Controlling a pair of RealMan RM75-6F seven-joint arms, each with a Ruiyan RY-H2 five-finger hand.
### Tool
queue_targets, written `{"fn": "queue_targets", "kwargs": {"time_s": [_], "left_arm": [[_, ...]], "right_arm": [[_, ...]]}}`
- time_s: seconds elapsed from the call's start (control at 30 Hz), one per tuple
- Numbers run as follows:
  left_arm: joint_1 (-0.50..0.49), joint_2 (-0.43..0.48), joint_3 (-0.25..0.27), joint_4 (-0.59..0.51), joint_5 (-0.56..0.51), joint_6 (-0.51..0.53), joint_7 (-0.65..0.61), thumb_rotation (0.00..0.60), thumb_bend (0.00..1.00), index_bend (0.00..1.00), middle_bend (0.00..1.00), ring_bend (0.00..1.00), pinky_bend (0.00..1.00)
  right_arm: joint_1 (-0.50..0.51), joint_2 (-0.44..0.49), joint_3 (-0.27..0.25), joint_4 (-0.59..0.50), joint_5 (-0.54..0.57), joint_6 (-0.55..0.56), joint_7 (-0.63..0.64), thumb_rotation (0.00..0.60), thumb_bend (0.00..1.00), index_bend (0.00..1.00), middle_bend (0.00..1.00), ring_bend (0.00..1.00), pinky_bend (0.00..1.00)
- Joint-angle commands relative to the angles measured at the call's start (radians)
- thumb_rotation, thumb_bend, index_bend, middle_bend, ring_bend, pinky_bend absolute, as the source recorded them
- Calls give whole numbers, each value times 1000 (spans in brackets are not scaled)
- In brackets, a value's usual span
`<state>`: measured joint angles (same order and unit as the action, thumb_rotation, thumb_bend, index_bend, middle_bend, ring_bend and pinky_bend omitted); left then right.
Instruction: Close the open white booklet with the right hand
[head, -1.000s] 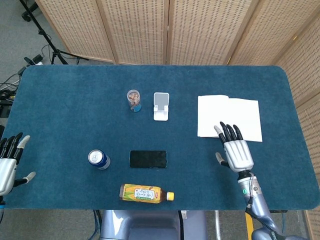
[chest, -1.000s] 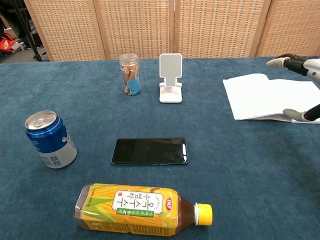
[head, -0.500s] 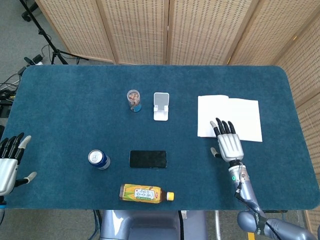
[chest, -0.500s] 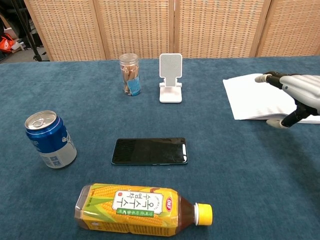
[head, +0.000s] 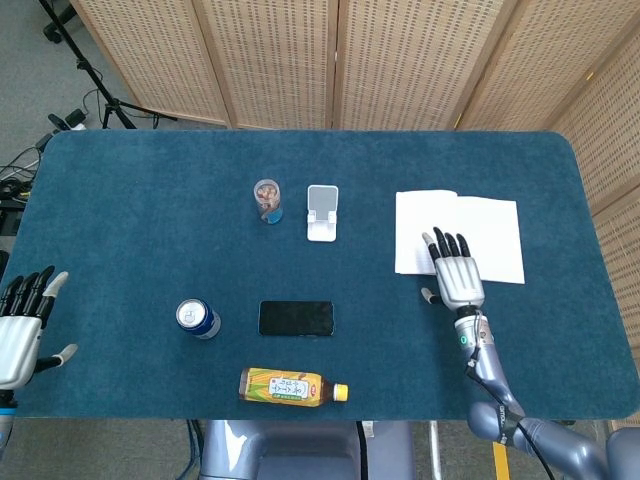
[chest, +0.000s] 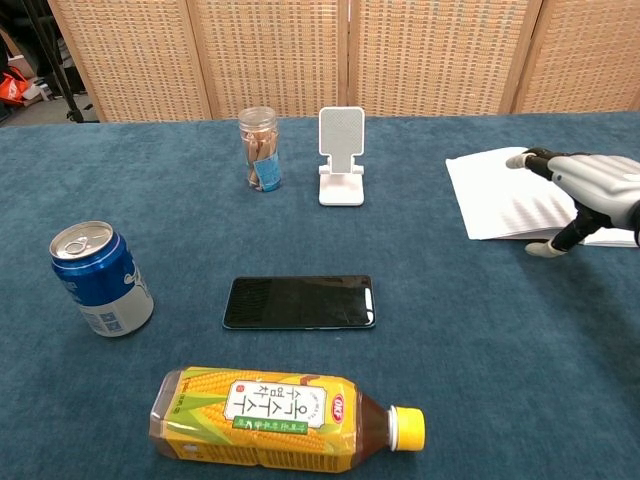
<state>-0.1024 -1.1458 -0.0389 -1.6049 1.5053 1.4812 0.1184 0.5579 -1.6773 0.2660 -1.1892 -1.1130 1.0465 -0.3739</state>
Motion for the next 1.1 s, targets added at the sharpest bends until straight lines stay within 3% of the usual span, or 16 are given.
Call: {"fn": "queue_targets", "kwargs": {"time_s": [0.03,1.1], "left_arm": [[0,0,-1,1,-2,0,-1,600,48,0,0,0,0],[0,-1,1,-2,-3,1,9,600,48,0,0,0,0]], "right_arm": [[12,-15,1,29,7,-14,16,600,260,0,0,0,0],[70,-82,16,198,34,-68,91,600,260,0,0,0,0]]}}
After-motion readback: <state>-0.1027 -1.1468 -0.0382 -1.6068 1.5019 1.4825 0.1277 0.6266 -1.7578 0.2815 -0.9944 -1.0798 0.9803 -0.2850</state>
